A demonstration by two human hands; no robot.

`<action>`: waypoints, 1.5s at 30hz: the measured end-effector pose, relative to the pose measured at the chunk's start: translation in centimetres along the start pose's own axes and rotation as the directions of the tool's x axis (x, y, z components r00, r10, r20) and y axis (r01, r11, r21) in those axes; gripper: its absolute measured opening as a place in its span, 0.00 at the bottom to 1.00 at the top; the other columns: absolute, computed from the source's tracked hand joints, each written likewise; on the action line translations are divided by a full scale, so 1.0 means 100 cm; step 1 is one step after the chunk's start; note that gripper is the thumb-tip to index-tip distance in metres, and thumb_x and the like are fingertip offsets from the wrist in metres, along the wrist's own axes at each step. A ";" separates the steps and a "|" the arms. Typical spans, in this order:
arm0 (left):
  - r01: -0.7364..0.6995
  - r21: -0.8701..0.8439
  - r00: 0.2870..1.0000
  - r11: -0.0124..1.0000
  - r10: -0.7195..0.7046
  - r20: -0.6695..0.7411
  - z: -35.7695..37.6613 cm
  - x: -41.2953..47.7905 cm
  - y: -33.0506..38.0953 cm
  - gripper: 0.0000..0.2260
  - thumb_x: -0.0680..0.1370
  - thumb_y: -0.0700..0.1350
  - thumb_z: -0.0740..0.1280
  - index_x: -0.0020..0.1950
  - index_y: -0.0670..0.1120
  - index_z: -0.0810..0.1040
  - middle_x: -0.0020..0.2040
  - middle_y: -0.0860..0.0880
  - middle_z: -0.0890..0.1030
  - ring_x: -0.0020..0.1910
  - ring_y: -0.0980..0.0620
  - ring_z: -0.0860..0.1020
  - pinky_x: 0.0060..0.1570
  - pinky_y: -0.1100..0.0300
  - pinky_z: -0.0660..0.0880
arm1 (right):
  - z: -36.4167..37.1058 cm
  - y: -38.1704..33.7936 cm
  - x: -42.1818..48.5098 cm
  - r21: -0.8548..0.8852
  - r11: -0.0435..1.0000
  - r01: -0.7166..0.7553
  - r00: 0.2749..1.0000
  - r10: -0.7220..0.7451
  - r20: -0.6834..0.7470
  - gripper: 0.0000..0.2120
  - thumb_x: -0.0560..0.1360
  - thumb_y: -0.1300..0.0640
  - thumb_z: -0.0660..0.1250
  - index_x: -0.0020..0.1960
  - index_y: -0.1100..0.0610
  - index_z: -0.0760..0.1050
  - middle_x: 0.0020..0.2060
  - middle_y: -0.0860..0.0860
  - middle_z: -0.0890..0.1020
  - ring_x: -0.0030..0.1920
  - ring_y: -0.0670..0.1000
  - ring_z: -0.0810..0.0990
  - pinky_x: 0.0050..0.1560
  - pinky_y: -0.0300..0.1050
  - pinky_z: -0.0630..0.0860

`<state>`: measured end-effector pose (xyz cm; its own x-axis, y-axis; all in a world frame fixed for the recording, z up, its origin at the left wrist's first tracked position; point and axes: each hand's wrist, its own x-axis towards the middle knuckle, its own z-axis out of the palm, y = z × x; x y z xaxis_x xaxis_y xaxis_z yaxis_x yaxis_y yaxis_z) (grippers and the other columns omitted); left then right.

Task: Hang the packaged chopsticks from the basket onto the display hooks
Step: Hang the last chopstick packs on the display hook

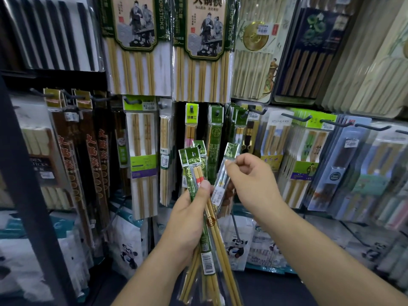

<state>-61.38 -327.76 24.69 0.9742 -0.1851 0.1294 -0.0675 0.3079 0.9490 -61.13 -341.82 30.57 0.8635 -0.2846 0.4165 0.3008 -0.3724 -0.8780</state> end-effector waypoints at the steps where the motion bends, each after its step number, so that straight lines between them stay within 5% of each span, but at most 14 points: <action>1: -0.030 0.016 1.000 0.999 0.030 -0.007 0.000 -0.001 0.002 0.19 0.73 0.68 0.64 0.48 0.57 0.86 0.48 0.51 0.88 0.48 0.52 0.87 0.51 0.55 0.80 | -0.001 0.000 0.001 -0.026 0.999 0.021 0.999 -0.021 -0.025 0.12 0.81 0.54 0.67 0.43 0.60 0.74 0.29 0.58 0.75 0.30 0.51 0.72 0.31 0.45 0.72; 5: -0.070 -0.118 0.996 0.991 0.075 0.040 -0.002 -0.002 0.009 0.19 0.80 0.60 0.62 0.45 0.49 0.86 0.54 0.45 0.88 0.57 0.47 0.85 0.54 0.54 0.83 | -0.012 -0.003 0.004 -0.035 0.995 0.088 0.991 -0.091 -0.094 0.10 0.82 0.54 0.66 0.45 0.58 0.74 0.30 0.59 0.76 0.30 0.51 0.71 0.30 0.45 0.69; 8: -0.050 -0.183 0.998 0.982 0.054 0.015 -0.004 0.000 0.011 0.18 0.78 0.61 0.64 0.43 0.48 0.83 0.48 0.41 0.87 0.49 0.44 0.87 0.48 0.52 0.84 | -0.020 -0.012 0.012 -0.046 0.982 0.184 0.970 -0.189 -0.152 0.09 0.82 0.56 0.65 0.44 0.56 0.74 0.25 0.44 0.73 0.26 0.42 0.67 0.27 0.34 0.65; 14: -0.005 -0.265 0.998 0.964 0.023 0.064 -0.005 -0.003 0.013 0.17 0.76 0.61 0.67 0.41 0.48 0.82 0.37 0.42 0.79 0.36 0.46 0.80 0.40 0.52 0.81 | -0.023 -0.026 0.029 -0.091 0.965 0.246 0.958 -0.256 -0.129 0.08 0.83 0.56 0.65 0.45 0.52 0.76 0.24 0.38 0.74 0.26 0.39 0.70 0.29 0.28 0.66; 23: 0.014 -0.043 0.996 0.999 -0.011 0.083 -0.002 -0.005 0.006 0.22 0.73 0.64 0.67 0.45 0.44 0.80 0.38 0.44 0.83 0.36 0.47 0.83 0.37 0.56 0.81 | -0.023 -0.029 0.046 0.072 0.997 0.043 0.987 -0.031 -0.159 0.18 0.83 0.48 0.64 0.42 0.61 0.75 0.29 0.49 0.72 0.30 0.48 0.69 0.33 0.40 0.71; 29: 0.003 -0.012 0.997 1.000 -0.002 0.080 -0.001 -0.004 0.006 0.22 0.77 0.61 0.65 0.48 0.41 0.79 0.38 0.45 0.84 0.37 0.47 0.83 0.38 0.58 0.81 | -0.020 -0.035 0.053 0.154 0.988 -0.006 0.991 0.026 -0.129 0.25 0.82 0.47 0.64 0.49 0.72 0.71 0.40 0.57 0.73 0.39 0.55 0.70 0.52 0.50 0.77; 34: 0.003 -0.011 0.997 1.000 -0.002 0.078 0.000 -0.003 0.005 0.23 0.77 0.61 0.65 0.49 0.40 0.78 0.38 0.45 0.83 0.36 0.48 0.83 0.38 0.59 0.81 | -0.020 -0.038 0.058 0.128 0.992 -0.003 0.987 0.023 -0.158 0.24 0.83 0.49 0.63 0.41 0.70 0.68 0.35 0.56 0.69 0.35 0.54 0.67 0.42 0.44 0.74; 36: 0.000 -0.016 0.997 1.000 0.002 0.077 0.000 -0.002 0.003 0.23 0.76 0.62 0.65 0.48 0.41 0.78 0.38 0.45 0.83 0.36 0.48 0.83 0.38 0.58 0.81 | -0.019 -0.037 0.059 0.040 0.999 0.017 0.981 -0.009 -0.192 0.24 0.83 0.50 0.63 0.33 0.62 0.64 0.26 0.53 0.64 0.28 0.50 0.65 0.37 0.33 0.74; 38: -0.008 -0.023 0.997 1.000 0.009 0.076 -0.001 -0.001 0.003 0.23 0.76 0.62 0.66 0.48 0.41 0.79 0.38 0.45 0.84 0.37 0.48 0.83 0.38 0.58 0.81 | -0.017 -0.033 0.060 -0.066 0.998 0.026 0.976 -0.039 -0.213 0.25 0.83 0.50 0.64 0.30 0.55 0.61 0.22 0.46 0.62 0.24 0.46 0.61 0.31 0.34 0.72; 40: -0.018 -0.027 0.997 0.999 0.020 0.072 -0.002 0.000 0.001 0.23 0.75 0.63 0.66 0.48 0.42 0.79 0.38 0.45 0.84 0.37 0.49 0.83 0.38 0.57 0.82 | -0.016 -0.028 0.062 -0.139 0.990 0.030 0.975 -0.060 -0.215 0.25 0.83 0.47 0.63 0.30 0.55 0.63 0.23 0.48 0.65 0.24 0.47 0.64 0.30 0.41 0.68; 45: -0.048 0.021 0.998 0.999 0.047 0.047 -0.004 0.001 -0.002 0.24 0.72 0.66 0.68 0.49 0.44 0.79 0.35 0.49 0.83 0.34 0.48 0.84 0.35 0.58 0.81 | -0.015 -0.019 0.055 -0.127 0.992 -0.022 0.965 -0.013 -0.262 0.17 0.81 0.43 0.65 0.44 0.56 0.76 0.35 0.50 0.80 0.34 0.46 0.76 0.34 0.40 0.69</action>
<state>-61.18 -327.44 24.42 0.9587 -0.2144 0.1869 -0.1184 0.2966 0.9476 -57.58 -343.97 34.86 0.7235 -0.5012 0.4747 0.2284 -0.4751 -0.8498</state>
